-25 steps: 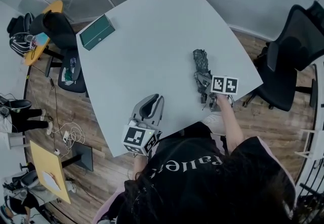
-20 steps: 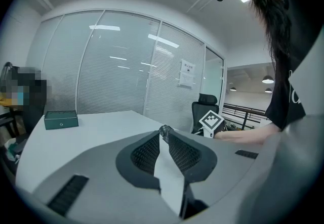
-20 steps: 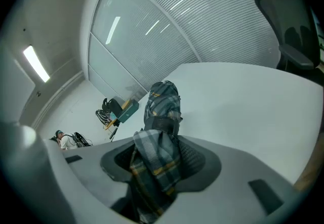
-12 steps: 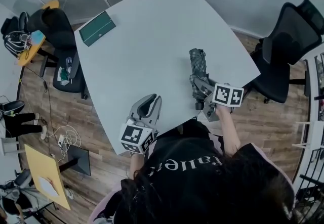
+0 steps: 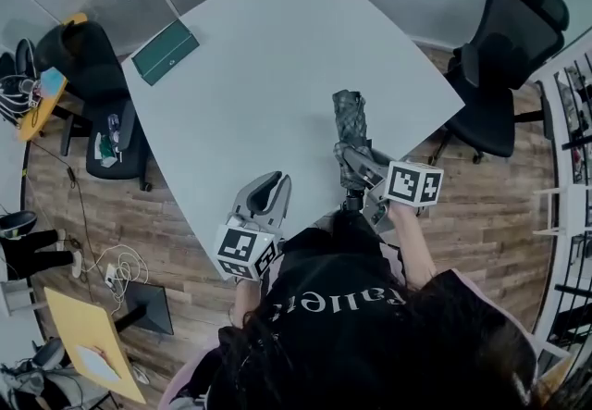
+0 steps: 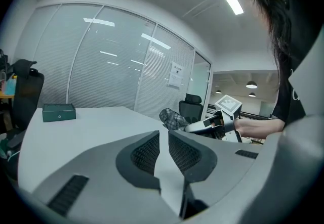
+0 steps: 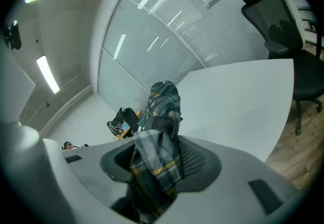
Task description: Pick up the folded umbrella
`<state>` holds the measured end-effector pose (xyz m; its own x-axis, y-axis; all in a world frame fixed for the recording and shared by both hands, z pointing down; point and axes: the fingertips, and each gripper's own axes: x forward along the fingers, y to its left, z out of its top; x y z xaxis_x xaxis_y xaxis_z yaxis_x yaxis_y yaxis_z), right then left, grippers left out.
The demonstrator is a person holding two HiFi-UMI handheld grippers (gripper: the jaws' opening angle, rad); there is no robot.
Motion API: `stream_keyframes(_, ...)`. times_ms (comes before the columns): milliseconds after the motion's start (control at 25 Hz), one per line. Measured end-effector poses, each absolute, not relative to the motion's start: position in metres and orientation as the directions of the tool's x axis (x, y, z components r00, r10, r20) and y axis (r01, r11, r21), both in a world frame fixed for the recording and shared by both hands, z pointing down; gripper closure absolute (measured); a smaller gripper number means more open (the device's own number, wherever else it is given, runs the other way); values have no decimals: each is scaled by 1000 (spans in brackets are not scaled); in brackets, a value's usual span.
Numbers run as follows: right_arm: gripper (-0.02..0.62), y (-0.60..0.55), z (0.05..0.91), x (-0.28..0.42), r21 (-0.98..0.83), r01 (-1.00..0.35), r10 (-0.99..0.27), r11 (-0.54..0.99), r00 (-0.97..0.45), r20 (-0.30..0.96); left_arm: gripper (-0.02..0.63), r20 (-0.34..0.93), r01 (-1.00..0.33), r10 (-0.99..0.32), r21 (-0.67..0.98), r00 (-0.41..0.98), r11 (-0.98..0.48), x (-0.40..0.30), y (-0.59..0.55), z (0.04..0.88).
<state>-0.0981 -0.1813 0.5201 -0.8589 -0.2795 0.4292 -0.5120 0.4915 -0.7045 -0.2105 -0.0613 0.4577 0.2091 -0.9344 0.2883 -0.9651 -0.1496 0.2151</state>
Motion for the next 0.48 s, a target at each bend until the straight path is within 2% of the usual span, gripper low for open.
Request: stream_keyframes(480,399,-149,507,-94,-700,-505,-265,505,-862,431,534,266,-951,-929,242,257,-194,-202,-58,461)
